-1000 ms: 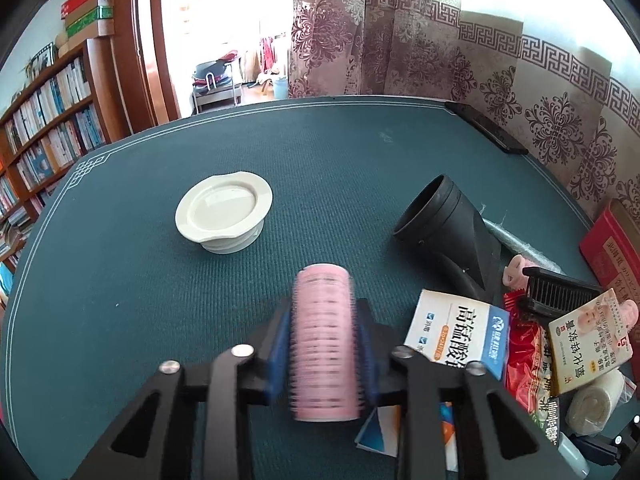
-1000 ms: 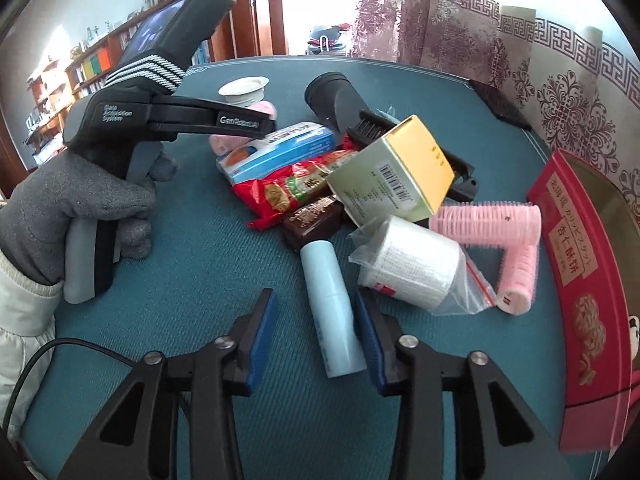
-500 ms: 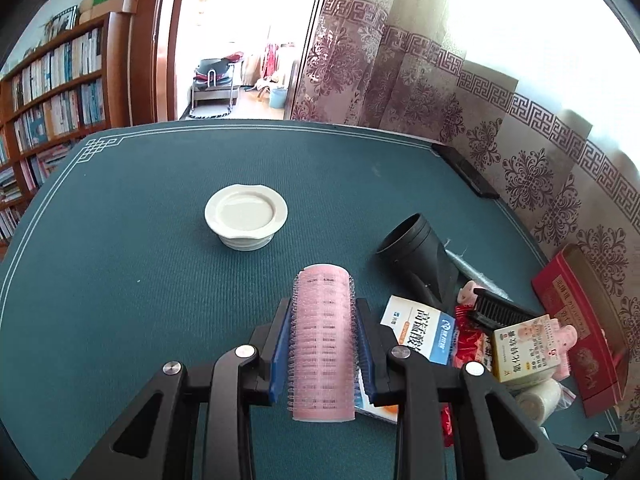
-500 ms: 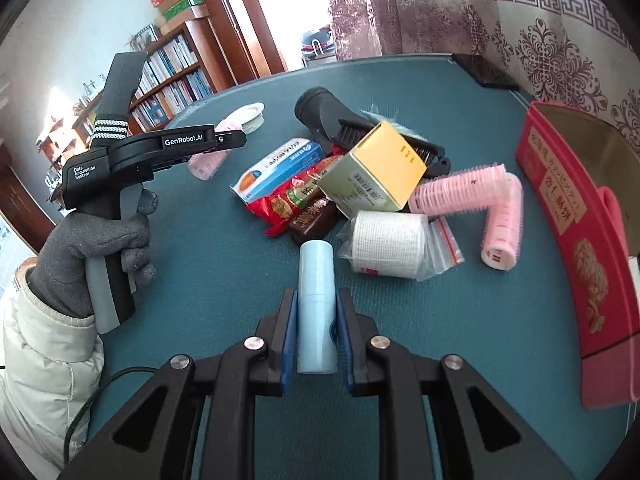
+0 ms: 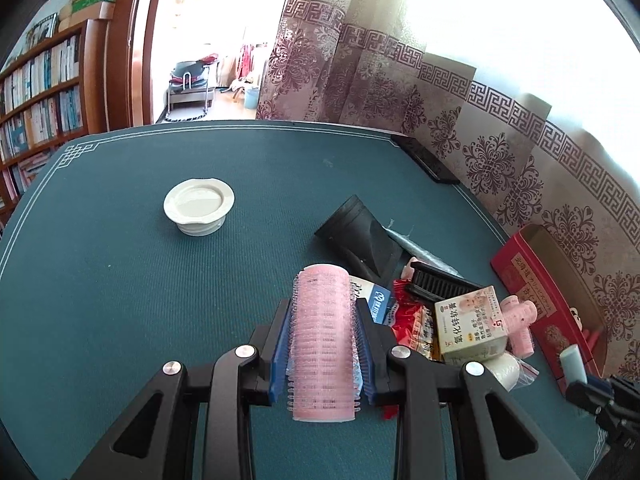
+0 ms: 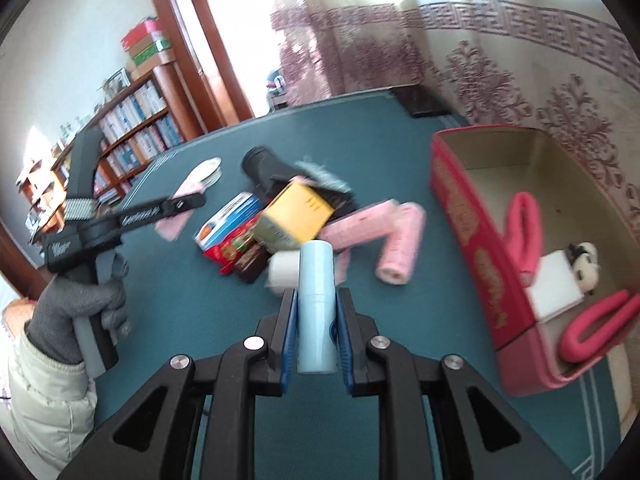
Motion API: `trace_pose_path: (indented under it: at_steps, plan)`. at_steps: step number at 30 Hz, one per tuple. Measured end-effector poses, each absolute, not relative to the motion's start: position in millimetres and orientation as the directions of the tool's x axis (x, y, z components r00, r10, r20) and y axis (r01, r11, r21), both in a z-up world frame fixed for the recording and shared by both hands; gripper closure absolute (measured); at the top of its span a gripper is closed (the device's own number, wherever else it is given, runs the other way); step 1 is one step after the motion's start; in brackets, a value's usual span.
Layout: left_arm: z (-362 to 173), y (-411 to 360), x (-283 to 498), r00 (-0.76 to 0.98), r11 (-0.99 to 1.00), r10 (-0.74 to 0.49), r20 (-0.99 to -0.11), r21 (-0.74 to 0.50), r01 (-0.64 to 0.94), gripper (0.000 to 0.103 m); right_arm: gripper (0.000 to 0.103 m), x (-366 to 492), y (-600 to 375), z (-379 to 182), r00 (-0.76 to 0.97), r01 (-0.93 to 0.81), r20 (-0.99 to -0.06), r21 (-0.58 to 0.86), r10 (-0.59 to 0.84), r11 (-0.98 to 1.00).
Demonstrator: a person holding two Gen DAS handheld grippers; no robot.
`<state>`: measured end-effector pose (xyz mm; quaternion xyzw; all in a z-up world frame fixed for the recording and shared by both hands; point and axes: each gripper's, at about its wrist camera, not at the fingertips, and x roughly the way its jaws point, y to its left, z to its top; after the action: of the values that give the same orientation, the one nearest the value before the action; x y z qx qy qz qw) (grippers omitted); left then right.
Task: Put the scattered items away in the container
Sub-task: 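Grasp the pink mesh roller with the left gripper while the right gripper grasps the light-blue tube, then lower the pink curler with the left gripper while the right gripper drops the light-blue tube into the tin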
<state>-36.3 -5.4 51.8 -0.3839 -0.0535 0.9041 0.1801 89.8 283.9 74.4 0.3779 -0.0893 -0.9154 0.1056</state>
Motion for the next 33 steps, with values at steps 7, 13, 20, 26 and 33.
trace_pose_path:
  at_steps: [7, 13, 20, 26, 33]
  plan:
    - [56.8, 2.6, -21.2, -0.627, -0.919, 0.392, -0.673, -0.256, -0.300, 0.072, 0.082, 101.5, 353.5, 89.4, -0.762, -0.037, -0.633, 0.250, -0.134, -0.968]
    - [65.6, 21.4, -12.5, -0.616, -0.907, 0.415, -0.670, -0.251, -0.339, 0.072, 0.082, 103.2, 393.3, 88.2, -0.780, -0.121, -0.622, 0.260, -0.070, -0.958]
    - [76.7, 59.1, -6.5, -0.591, -0.881, 0.450, -0.669, -0.227, -0.415, 0.072, 0.082, 100.3, 417.6, 80.1, -0.785, -0.170, -0.619, 0.266, -0.033, -0.949]
    - [85.5, 99.7, -2.6, -0.556, -0.845, 0.492, -0.670, -0.212, -0.492, 0.072, 0.082, 99.7, 433.4, 72.6, -0.784, -0.198, -0.620, 0.257, -0.005, -0.946]
    - [94.9, 166.7, 0.3, -0.503, -0.777, 0.546, -0.670, -0.181, -0.603, 0.072, 0.082, 96.2, 443.5, 70.1, -0.790, -0.198, -0.613, 0.244, 0.007, -0.949]
